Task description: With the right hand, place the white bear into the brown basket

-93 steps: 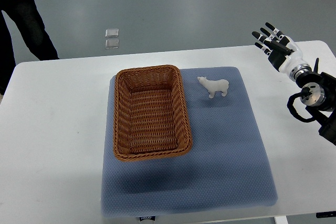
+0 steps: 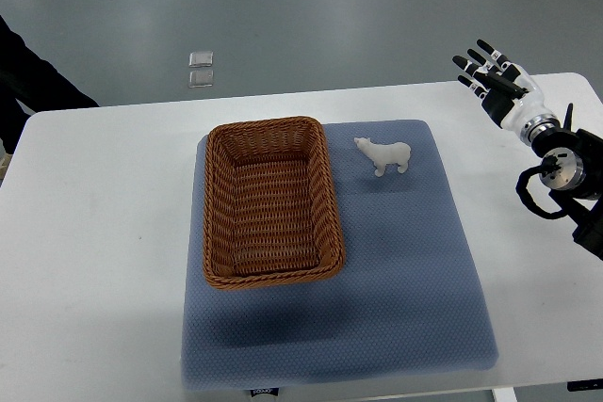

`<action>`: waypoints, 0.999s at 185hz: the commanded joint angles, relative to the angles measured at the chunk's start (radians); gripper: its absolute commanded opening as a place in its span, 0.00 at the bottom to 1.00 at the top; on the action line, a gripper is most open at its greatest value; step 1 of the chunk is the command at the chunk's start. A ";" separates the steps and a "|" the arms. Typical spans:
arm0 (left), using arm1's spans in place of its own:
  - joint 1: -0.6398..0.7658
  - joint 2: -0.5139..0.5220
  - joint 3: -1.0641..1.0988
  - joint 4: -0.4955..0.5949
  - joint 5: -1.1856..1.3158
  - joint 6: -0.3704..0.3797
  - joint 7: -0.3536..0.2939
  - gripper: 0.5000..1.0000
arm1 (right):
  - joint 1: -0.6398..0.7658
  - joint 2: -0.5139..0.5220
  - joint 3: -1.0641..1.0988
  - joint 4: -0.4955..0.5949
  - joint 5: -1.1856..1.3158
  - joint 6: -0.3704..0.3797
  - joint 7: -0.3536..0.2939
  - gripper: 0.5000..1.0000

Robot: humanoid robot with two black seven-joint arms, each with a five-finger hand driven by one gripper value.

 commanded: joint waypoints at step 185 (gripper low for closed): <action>0.000 0.000 0.000 0.000 0.000 0.000 0.000 1.00 | 0.025 -0.037 -0.003 0.000 -0.048 0.042 0.000 0.85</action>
